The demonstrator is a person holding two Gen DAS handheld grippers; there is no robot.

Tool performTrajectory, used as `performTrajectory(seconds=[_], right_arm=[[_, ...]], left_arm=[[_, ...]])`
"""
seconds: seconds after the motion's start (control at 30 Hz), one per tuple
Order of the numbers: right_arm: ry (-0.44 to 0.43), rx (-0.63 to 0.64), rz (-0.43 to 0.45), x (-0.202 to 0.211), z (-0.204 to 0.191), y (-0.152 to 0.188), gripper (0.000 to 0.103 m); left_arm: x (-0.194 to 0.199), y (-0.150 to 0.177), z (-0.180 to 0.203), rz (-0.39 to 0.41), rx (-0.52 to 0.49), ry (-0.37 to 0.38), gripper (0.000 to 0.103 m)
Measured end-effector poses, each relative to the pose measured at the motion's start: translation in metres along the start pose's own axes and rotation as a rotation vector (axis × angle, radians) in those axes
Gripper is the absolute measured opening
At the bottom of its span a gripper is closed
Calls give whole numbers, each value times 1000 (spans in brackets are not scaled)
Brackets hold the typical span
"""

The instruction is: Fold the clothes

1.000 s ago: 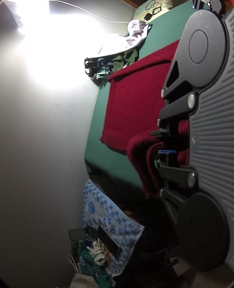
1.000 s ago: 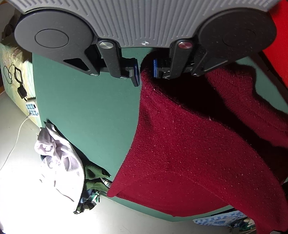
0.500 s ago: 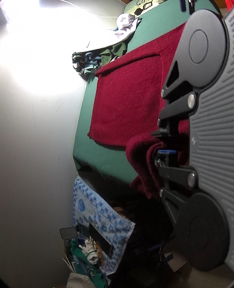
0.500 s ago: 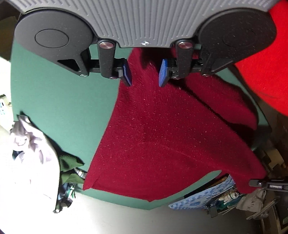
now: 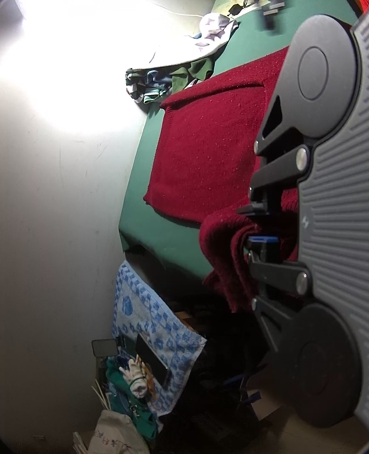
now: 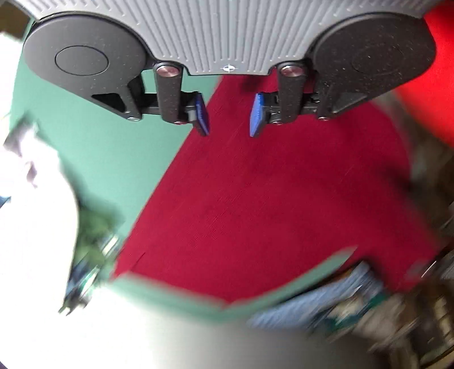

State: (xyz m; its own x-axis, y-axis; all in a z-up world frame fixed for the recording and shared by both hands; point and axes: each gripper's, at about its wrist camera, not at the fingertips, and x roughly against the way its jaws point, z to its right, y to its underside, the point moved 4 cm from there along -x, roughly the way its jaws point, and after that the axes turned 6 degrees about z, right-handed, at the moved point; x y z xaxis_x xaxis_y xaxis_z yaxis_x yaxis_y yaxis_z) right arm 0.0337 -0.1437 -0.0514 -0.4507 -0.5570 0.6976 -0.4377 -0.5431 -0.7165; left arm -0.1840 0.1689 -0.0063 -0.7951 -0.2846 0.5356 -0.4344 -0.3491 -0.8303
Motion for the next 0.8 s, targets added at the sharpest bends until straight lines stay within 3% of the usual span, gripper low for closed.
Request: performTrajectory(seconds=[0.1, 0.27, 0.47, 0.57, 0.6, 0.67, 0.8], right_arm=[[114, -68, 111, -46, 32, -42, 34], [244, -138, 191, -125, 71, -87, 34], [330, -184, 176, -195, 95, -110, 32], [364, -191, 133, -212, 99, -106, 25], [367, -205, 122, -214, 102, -104, 14], [371, -233, 104, -218, 107, -100, 4], [336, -346, 157, -202, 119, -99, 3]], left_arm=[[3, 1, 5, 4, 0, -25, 7], [10, 0, 12, 19, 14, -58, 7], [16, 1, 23, 28, 25, -80, 8], [16, 1, 26, 25, 37, -84, 8], [15, 1, 26, 24, 37, -87, 8], [14, 0, 25, 23, 38, -95, 8], [11, -1, 20, 18, 44, -101, 8]])
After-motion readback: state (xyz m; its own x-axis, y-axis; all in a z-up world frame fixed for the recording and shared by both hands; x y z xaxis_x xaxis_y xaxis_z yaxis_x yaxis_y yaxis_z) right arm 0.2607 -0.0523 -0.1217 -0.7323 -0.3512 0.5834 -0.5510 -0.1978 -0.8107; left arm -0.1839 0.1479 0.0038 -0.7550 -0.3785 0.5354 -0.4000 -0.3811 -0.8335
